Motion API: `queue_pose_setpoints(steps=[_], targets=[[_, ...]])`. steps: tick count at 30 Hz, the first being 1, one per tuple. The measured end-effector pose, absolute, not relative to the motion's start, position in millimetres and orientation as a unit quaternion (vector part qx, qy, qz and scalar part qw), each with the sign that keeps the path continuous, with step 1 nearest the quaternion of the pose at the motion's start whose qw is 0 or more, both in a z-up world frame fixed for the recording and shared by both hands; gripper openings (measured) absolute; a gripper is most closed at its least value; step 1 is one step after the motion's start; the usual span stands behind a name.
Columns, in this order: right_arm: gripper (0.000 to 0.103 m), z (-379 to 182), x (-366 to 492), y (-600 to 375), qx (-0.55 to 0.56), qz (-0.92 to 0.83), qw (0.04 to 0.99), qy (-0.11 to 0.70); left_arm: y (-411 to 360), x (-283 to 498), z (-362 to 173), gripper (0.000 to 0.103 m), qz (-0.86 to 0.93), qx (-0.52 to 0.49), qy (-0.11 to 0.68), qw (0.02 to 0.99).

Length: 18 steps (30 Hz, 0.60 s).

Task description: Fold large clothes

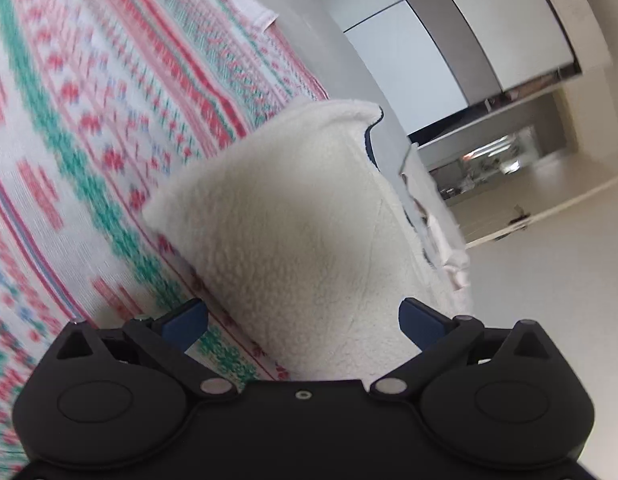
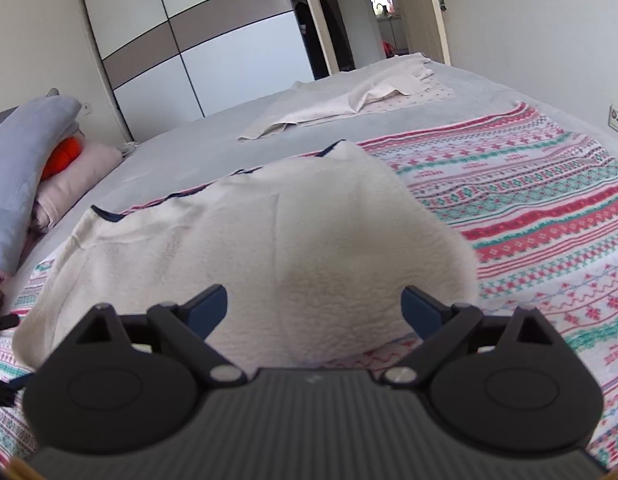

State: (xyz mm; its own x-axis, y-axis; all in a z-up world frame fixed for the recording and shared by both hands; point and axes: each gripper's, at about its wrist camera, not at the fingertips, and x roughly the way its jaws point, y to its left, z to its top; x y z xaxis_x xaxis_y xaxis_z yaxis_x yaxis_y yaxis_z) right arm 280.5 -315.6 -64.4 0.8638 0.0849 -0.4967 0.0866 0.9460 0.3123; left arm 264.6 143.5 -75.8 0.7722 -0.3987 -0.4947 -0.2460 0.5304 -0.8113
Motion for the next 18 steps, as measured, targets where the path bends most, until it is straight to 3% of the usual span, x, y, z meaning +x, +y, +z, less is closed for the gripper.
queue_pose_setpoints(steps=[11, 16, 18], targets=[[0.095, -72.6, 283.4, -282.9, 0.112, -0.004, 0.958, 0.263, 132.5, 272.9, -94.5, 0.091, -0.077, -0.489, 0.248, 0.833], [0.095, -69.5, 281.6, -279.2, 0.103, -0.001, 0.962, 0.253, 130.1, 274.1, -101.4, 0.075, -0.061, -0.484, 0.223, 0.844], [0.095, -67.2, 280.5, -277.1, 0.100, 0.005, 0.964, 0.246, 129.2, 274.1, -103.4, 0.073, -0.056, -0.480, 0.215, 0.848]])
